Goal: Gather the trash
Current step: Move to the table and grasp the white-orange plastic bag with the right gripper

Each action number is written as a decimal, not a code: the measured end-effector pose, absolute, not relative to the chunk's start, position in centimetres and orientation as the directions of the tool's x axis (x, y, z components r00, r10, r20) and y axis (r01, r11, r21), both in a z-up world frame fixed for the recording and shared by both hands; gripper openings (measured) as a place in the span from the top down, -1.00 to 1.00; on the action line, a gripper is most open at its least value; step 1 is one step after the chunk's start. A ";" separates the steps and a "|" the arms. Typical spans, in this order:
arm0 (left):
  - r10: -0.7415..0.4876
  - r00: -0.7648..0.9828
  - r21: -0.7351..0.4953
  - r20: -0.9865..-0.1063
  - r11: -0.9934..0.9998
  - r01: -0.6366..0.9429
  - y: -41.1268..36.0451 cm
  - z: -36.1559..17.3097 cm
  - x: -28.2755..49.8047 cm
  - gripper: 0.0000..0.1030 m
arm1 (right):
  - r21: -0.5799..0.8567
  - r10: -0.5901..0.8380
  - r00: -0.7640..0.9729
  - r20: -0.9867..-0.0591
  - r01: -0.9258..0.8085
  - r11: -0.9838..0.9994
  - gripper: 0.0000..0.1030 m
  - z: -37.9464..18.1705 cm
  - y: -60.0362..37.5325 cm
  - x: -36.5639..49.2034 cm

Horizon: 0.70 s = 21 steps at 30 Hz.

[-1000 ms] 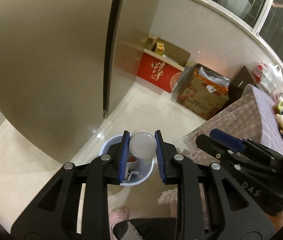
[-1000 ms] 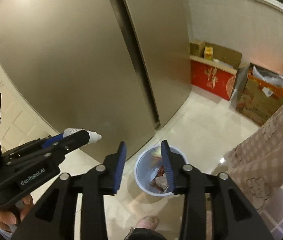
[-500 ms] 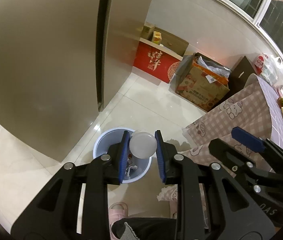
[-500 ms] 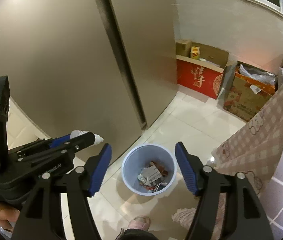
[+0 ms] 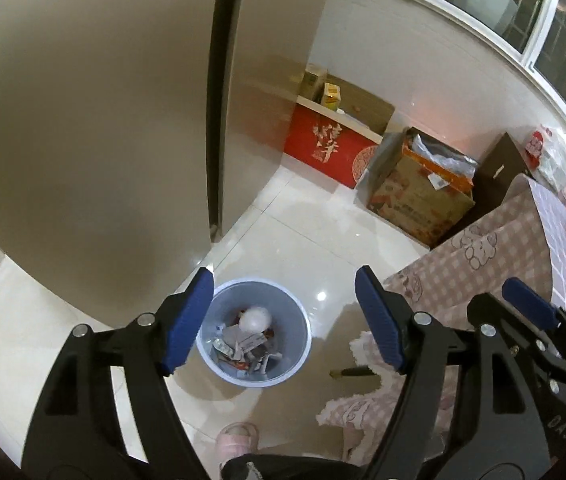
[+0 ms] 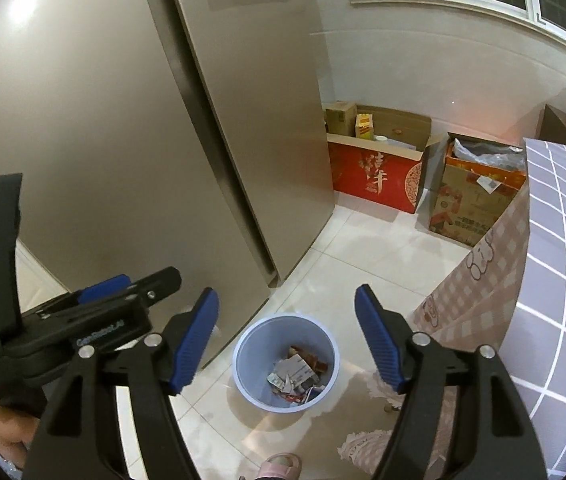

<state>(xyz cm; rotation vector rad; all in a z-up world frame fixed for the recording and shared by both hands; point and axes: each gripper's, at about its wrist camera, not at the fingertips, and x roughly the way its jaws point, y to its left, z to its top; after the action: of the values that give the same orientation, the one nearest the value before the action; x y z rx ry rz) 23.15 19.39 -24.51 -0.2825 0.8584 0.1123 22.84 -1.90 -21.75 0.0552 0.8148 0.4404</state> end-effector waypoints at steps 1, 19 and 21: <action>-0.012 0.650 -0.197 -0.760 0.957 -0.213 19.4 -24.4 23.0 -0.41 | 0.215 0.401 0.598 -0.694 -0.359 0.908 -0.36 -21.7 -1.9 22.9; -0.020 0.707 -0.183 -0.707 0.971 -0.155 15.8 -19.0 19.4 -0.43 | 0.228 0.407 0.638 -0.653 -0.347 0.910 -0.39 -17.7 -5.4 19.0; -0.036 0.714 -0.186 -0.699 0.974 -0.133 14.5 -18.2 19.1 -0.45 | 0.226 0.403 0.649 -0.645 -0.342 0.912 -0.39 -17.1 -6.4 18.5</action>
<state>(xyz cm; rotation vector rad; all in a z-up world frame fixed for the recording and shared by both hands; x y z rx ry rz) 19.09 14.49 -18.25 -0.2302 0.7758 0.0547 18.46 -6.37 -17.11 0.0867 0.7534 0.4241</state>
